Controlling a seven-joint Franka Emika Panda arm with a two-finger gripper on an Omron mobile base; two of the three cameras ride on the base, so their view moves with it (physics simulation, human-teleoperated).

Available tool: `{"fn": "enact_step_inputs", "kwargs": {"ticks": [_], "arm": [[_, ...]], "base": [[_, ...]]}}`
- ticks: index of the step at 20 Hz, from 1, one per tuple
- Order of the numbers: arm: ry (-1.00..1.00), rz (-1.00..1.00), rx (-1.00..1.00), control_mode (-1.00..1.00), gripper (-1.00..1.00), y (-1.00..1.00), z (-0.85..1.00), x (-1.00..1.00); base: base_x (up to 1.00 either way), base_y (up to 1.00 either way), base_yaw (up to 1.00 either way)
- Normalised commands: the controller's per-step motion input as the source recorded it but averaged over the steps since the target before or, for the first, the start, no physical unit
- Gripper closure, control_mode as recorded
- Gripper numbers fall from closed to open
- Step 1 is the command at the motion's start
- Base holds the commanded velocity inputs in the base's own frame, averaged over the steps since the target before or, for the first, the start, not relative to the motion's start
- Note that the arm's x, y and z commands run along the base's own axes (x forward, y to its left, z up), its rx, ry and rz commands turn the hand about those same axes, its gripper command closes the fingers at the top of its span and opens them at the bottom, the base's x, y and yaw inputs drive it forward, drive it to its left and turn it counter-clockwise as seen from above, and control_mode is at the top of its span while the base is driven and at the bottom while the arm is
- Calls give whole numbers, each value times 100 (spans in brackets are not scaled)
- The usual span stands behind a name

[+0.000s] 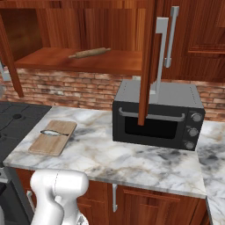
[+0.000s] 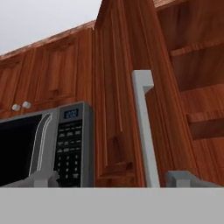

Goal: Open the cabinet, retrieve the rolling pin, and place it next to the meat on the cutting board to prepare for tenderizing.

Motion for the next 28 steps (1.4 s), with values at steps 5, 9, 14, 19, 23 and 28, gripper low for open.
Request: {"fn": "enact_step_inputs", "kwargs": {"ticks": [5,9,14,19,23,28], "arm": [[-10,0,8,-100,-100,-33,1,-57],[-6,0,10,-100,-100,-64,1,-36],[-1,0,13,-100,-100,-66,1,-28],[0,2,16,-100,-100,-59,0,-25],[0,6,17,-100,-100,-52,0,-10],[1,13,18,-100,-100,-51,-1,3]], "base": [[0,0,0],[0,0,0],[0,0,0],[0,0,0],[0,0,0],[0,0,0]]}}
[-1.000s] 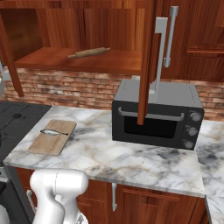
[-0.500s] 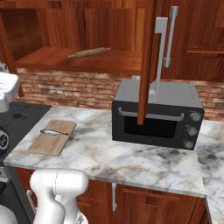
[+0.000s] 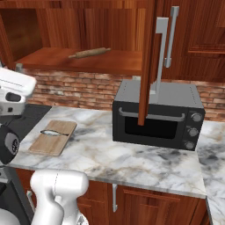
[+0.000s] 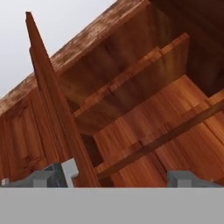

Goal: Open the cabinet, retrieve the rolling pin, and place it next to the meat on the cutting board to prepare for tenderizing.

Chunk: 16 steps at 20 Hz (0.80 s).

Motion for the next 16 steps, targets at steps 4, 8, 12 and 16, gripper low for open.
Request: {"fn": "enact_step_inputs", "kwargs": {"ticks": [4,8,12,16], "arm": [[9,20,19,-100,-100,-46,-10,47],[14,23,17,-100,-100,-34,-22,82],[17,23,15,-100,-100,-20,-29,94],[17,23,12,-100,-100,-3,-28,96]], "base": [[0,0,0],[0,0,0],[0,0,0],[0,0,0]]}}
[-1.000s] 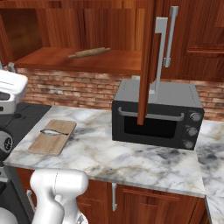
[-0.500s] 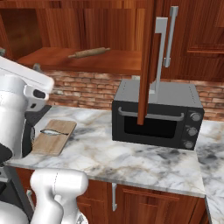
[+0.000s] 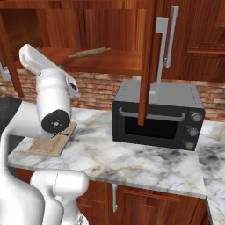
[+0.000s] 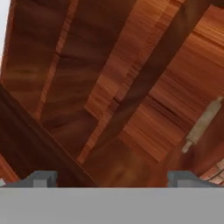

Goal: Open the cabinet, retrieve the rolling pin, and place it next to the meat on the cutting board to prepare for tenderizing.

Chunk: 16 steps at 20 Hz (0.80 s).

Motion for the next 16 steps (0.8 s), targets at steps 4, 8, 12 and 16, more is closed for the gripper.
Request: {"fn": "enact_step_inputs", "kwargs": {"ticks": [4,8,12,16], "arm": [[14,20,3,-100,-100,14,-23,79],[8,18,0,-100,-100,42,-17,61],[6,16,-1,-100,-100,40,-14,55],[9,15,0,-100,-100,30,-12,58]], "base": [[0,0,0],[0,0,0],[0,0,0],[0,0,0]]}}
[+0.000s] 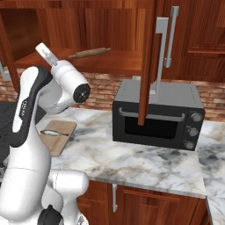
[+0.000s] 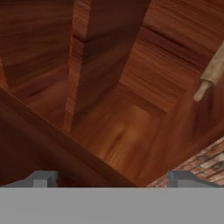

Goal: Open the cabinet, retrieve the rolling pin, and place it next to the meat on the cutting board to prepare for tenderizing.

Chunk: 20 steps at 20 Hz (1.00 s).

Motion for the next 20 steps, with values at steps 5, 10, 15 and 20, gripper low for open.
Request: {"fn": "enact_step_inputs", "kwargs": {"ticks": [5,10,15,20], "arm": [[7,15,0,-100,-100,35,-8,49],[3,15,0,-100,-100,62,-4,33],[2,16,0,-100,-100,75,-1,17],[0,16,-2,-100,-100,78,0,1]], "base": [[0,0,0],[0,0,0],[0,0,0],[0,0,0]]}}
